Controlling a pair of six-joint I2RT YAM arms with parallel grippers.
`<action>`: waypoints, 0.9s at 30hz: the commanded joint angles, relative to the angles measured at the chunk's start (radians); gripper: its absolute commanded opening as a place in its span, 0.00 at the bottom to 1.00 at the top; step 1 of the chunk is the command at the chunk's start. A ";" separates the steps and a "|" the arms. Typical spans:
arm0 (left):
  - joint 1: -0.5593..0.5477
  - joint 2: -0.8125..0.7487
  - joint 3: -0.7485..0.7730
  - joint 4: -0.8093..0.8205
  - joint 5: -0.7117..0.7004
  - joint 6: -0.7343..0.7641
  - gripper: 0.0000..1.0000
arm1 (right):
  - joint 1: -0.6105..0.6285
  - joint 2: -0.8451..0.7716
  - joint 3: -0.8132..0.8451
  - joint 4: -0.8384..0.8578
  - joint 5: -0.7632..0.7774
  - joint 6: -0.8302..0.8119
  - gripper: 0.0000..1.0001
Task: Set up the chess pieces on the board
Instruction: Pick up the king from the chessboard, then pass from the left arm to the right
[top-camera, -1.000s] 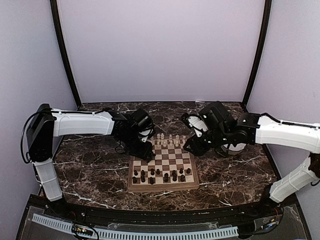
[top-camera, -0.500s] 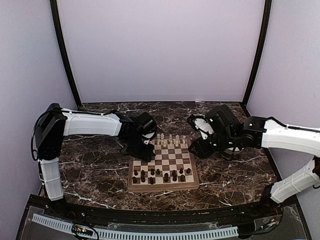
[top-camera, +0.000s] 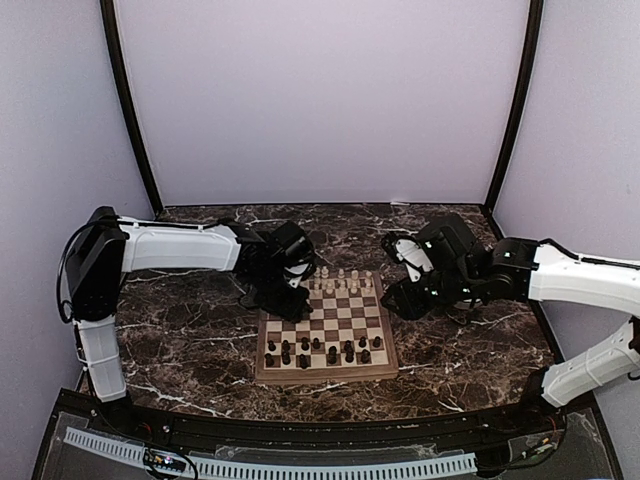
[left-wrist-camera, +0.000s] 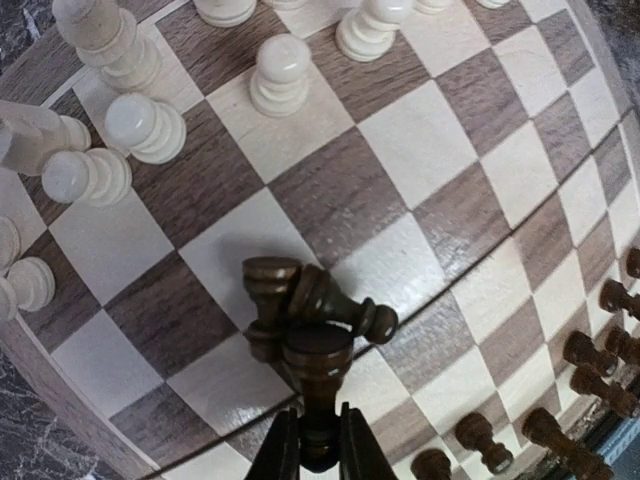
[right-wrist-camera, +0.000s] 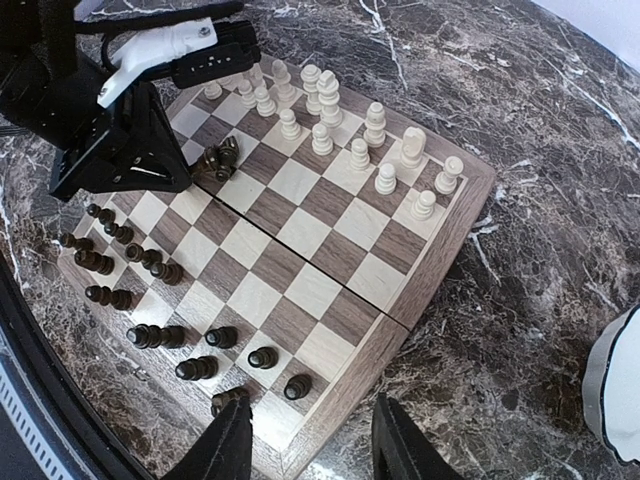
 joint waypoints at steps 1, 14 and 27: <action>-0.009 -0.164 -0.026 0.026 0.084 0.036 0.09 | -0.006 0.022 0.017 0.052 -0.024 0.014 0.42; 0.035 -0.310 -0.094 0.161 0.266 -0.093 0.06 | -0.012 0.188 0.161 0.131 -0.129 -0.011 0.44; 0.112 -0.340 -0.082 0.002 0.604 0.003 0.08 | 0.034 0.299 0.398 -0.018 -0.247 -0.401 0.40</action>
